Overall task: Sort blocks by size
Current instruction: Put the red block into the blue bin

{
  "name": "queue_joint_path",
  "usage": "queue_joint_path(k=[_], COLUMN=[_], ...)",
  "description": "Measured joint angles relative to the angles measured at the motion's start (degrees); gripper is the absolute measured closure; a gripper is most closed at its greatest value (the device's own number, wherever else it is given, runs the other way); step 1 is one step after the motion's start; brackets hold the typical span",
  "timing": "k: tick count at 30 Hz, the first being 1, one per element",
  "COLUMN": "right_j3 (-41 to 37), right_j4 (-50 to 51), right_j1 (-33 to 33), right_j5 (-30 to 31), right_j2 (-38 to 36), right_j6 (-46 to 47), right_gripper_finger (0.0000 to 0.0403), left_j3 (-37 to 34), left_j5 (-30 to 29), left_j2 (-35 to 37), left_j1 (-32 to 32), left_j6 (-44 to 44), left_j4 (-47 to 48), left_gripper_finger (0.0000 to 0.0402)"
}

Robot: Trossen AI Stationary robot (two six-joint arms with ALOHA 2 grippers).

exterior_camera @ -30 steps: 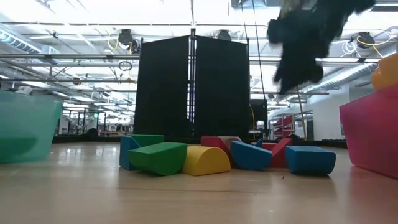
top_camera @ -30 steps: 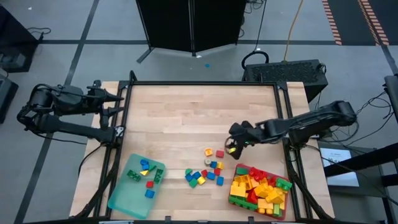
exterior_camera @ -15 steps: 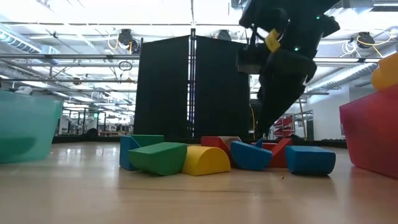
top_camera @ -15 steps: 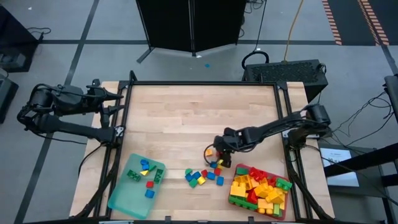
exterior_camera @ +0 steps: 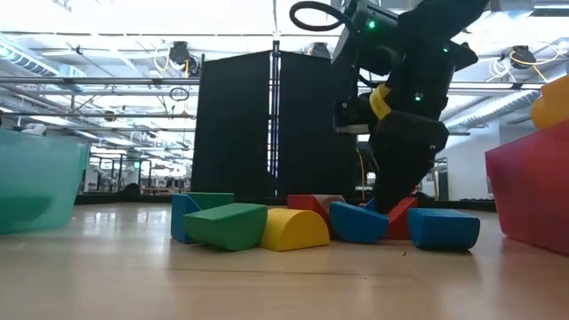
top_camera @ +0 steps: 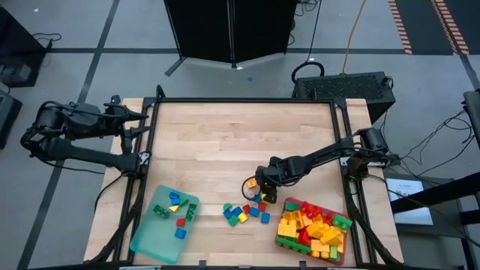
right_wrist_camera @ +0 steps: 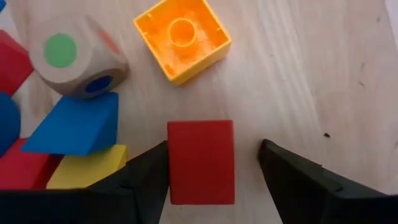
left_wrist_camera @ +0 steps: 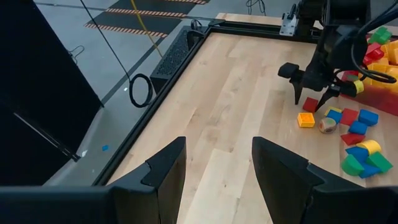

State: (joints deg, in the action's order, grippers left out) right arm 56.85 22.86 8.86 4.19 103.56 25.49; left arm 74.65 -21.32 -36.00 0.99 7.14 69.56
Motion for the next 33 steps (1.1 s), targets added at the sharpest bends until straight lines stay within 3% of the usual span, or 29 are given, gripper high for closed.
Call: queue_joint_path(k=[3, 9, 19, 23, 27, 30, 33], right_j3=[0.23, 0.10, 2.62, 9.74, 17.50, 24.41, 33.74], right_j4=[0.22, 0.50, -0.42, -2.30, -15.71, -23.68, -24.60], right_j1=[0.03, -0.11, -0.63, -0.65, -0.67, -0.67, -0.65], right_j5=[0.46, 0.58, 0.03, 3.23, 7.72, 7.90, 6.72], right_j2=[1.06, 0.70, -2.62, -2.66, -0.90, 3.57, 10.08], right_j6=[0.76, 1.32, 3.07, 2.62, 1.10, -3.83, -8.80], right_gripper_finger=[0.0192, 0.0291, 0.0291, 0.0291, 0.0291, 0.0291, 0.0291], left_j3=[-0.02, -0.02, -0.02, -0.02, -0.02, -0.02, -0.02], left_j5=[0.00, -0.02, -0.02, -0.02, -0.03, -0.04, -0.04], left_j2=[0.01, 0.00, 0.00, -0.01, 0.01, 0.00, -0.01], left_j1=[0.00, 0.00, 0.00, -0.01, 0.00, -0.01, -0.02], left_j6=[-0.02, -0.03, -0.09, -0.11, -0.53, -0.55, -0.57], left_j4=[0.02, 0.24, 0.45, 0.44, 0.44, 0.44, 0.46], left_gripper_finger=[0.0214, 0.0214, 0.0214, 0.0214, 0.0214, 0.0214, 0.0214])
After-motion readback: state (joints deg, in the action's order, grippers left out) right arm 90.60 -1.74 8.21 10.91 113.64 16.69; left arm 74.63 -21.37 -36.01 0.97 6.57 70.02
